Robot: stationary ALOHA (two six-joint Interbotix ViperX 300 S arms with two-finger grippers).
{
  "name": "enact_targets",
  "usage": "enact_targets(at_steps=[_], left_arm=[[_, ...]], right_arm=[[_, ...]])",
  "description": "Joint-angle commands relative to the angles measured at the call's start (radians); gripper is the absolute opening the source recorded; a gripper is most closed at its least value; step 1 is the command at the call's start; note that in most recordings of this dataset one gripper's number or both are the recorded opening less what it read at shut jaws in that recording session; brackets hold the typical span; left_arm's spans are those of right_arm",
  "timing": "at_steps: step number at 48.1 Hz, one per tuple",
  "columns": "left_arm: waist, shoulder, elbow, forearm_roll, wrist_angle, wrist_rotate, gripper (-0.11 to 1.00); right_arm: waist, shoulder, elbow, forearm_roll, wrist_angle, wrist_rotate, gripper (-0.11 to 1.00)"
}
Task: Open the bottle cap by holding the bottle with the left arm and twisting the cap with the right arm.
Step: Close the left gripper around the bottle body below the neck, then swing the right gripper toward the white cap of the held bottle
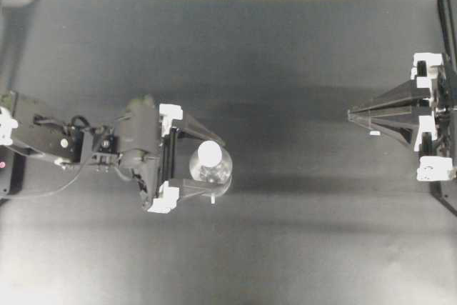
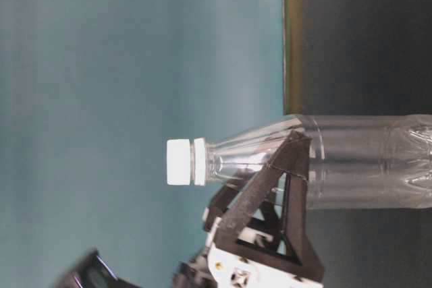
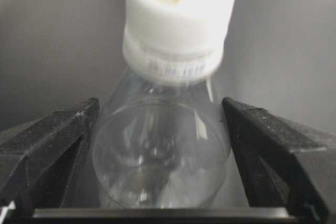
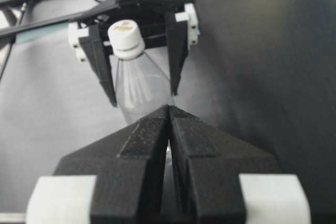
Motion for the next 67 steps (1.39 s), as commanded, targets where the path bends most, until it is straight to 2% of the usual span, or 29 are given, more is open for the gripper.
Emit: enact_targets(at_steps=[1,10,21,31,45,54,58,67], left_arm=[[0.003,0.026,0.012,0.005,-0.023,-0.006,0.99],[-0.008,0.089,0.021,0.005,-0.026,-0.006,0.99],[-0.008,0.152,0.025,0.005,-0.023,-0.006,0.99],[-0.005,0.17,0.037,0.005,-0.028,-0.009,0.99],[-0.003,0.183,0.037,0.005,-0.026,-0.009,0.98],[-0.002,0.184,0.031,0.005,-0.021,-0.005,0.89],[-0.002,0.184,0.032,0.005,-0.021,-0.002,0.82],[-0.002,0.184,0.031,0.005,-0.026,0.005,0.81]], right_arm=[[-0.008,0.005,-0.023,0.006,-0.003,0.009,0.0],[-0.021,0.005,-0.023,0.012,-0.003,0.015,0.0],[-0.029,0.006,-0.023,0.012,0.014,0.081,0.0],[-0.028,0.009,-0.025,0.012,0.032,0.089,0.0],[-0.02,0.048,-0.078,0.012,0.121,0.158,0.0],[-0.011,0.132,-0.209,0.012,0.291,0.181,0.0],[-0.008,0.192,-0.296,0.012,0.439,0.184,0.0],[-0.006,0.351,-0.522,0.012,0.755,0.219,0.02]])
